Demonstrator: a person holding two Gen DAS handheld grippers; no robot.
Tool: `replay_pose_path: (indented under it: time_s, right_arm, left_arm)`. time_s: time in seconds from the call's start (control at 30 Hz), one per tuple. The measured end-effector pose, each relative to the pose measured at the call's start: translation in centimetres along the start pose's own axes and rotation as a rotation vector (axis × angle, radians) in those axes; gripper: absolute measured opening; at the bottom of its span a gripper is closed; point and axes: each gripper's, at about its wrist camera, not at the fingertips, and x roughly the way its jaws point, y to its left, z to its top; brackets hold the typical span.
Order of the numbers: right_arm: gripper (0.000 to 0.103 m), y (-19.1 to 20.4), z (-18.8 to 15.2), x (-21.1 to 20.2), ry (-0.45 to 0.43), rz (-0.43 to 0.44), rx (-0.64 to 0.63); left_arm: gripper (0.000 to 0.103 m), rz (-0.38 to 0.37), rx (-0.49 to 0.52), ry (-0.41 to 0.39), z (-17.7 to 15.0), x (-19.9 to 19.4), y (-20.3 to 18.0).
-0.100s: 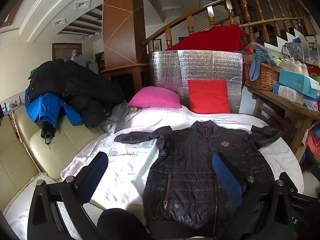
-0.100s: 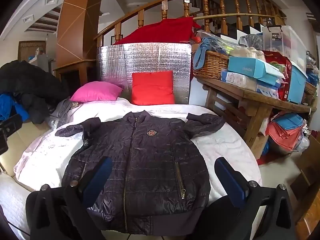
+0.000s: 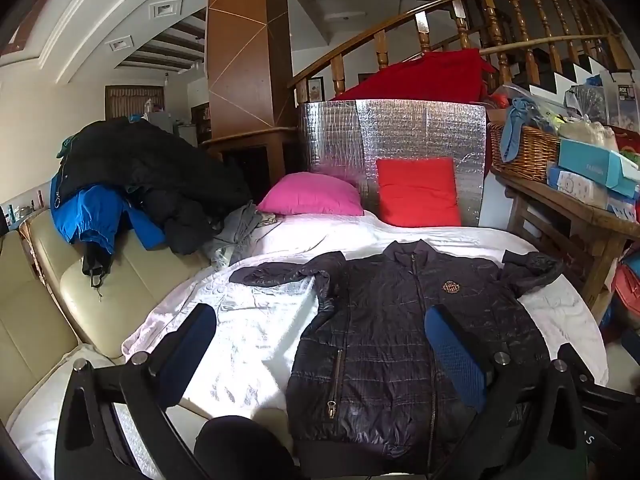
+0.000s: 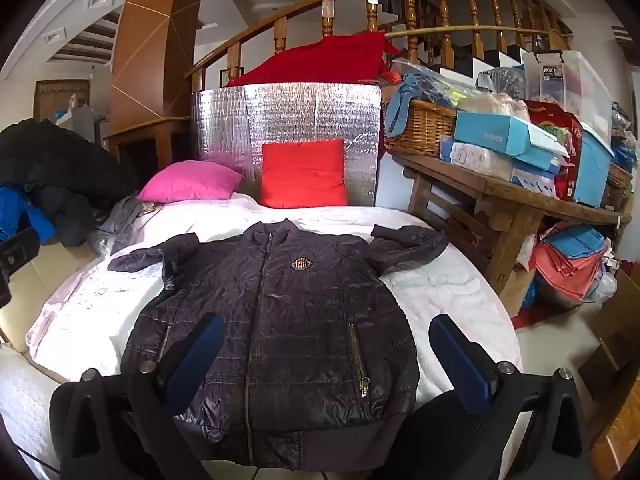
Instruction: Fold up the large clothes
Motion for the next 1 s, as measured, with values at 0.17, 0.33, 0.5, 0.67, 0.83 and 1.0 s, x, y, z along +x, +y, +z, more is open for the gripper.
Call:
replay_pose_path:
  time_s: [0.17, 0.33, 0.5, 0.67, 0.83, 1.0]
  right_arm:
    - [0.103, 1.0, 0.4, 0.0, 0.018, 0.008, 0.007]
    - [0.103, 1.5, 0.7, 0.5, 0.01, -0.002, -0.027]
    - [0.103, 1.5, 0.9, 0.6, 0.01, 0.0, -0.025]
    - [0.103, 1.0, 0.9, 0.7, 0.016, 0.002, -0.008]
    - [0.103, 0.8, 0.8, 0.8, 0.017, 0.003, -0.008]
    - [0.103, 0.9, 0.8, 0.8, 0.019, 0.002, -0.007]
  left_arm:
    - [0.103, -0.004, 0.0, 0.001, -0.4, -0.5, 0.0]
    - [0.103, -0.003, 0.008, 0.008, -0.1, -0.4, -0.2]
    - [0.103, -0.007, 0.021, 0.015, -0.1, -0.4, -0.6]
    - [0.103, -0.012, 0.041, 0.019, -0.3, -0.4, -0.9]
    - [0.103, -0.01, 0.039, 0.025, -0.3, -0.2, -0.8]
    - [0.103, -0.009, 0.044, 0.031, -0.3, -0.1, -0.9]
